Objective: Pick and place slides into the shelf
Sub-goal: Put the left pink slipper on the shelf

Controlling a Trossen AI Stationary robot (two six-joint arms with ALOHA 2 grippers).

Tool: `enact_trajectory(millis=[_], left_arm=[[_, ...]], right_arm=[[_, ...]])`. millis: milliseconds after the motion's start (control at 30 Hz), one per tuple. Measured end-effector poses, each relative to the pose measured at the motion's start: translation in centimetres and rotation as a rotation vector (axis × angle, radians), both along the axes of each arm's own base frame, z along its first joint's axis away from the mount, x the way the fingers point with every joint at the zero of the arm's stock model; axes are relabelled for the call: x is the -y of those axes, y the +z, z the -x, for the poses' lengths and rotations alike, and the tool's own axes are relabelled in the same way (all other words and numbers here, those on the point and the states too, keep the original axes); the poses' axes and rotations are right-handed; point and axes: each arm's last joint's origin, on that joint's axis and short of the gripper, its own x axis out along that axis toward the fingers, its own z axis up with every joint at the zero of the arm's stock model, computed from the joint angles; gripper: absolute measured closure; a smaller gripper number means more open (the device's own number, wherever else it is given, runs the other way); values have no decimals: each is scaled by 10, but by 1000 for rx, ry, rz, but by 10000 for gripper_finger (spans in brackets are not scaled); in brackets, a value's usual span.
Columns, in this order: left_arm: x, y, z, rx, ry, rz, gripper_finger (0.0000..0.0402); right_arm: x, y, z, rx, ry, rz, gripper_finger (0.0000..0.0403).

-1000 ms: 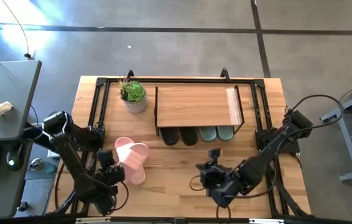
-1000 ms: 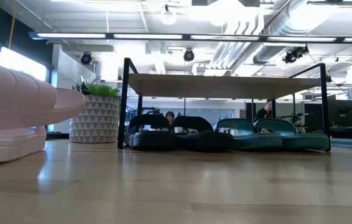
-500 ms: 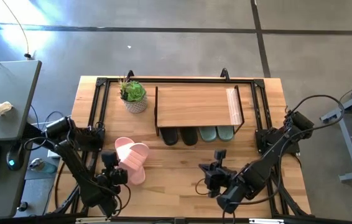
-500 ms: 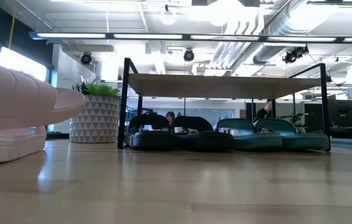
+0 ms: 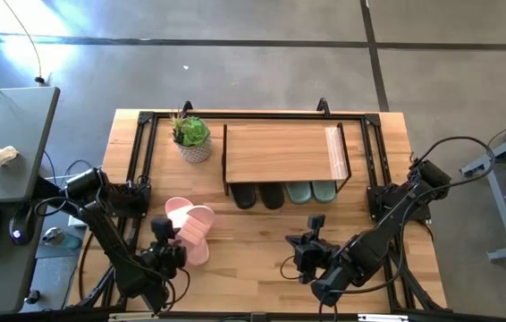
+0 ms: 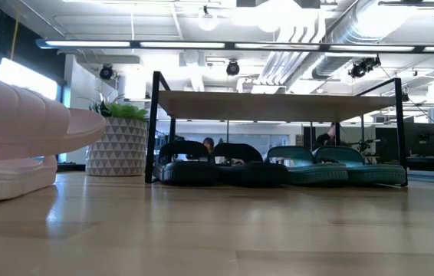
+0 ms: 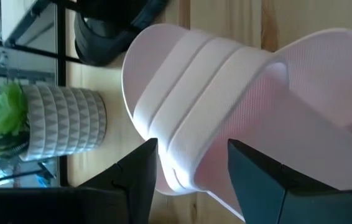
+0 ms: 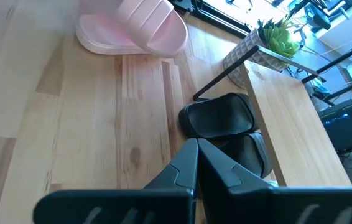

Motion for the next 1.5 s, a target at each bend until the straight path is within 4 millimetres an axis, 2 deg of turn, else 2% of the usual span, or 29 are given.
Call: enact_trajectory(millis=[267,967,1500], left_arm=[[1,-1,-2,-37,-62,-10,224],[-28,-4,-32,-174,1,16,224],[-29,-4,-34,-113,19,0,225]], right_arm=[[0,0,0,0,0,-1,403],[0,0,0,-1,2,1,403],[0,0,0,-4,2,5,403]])
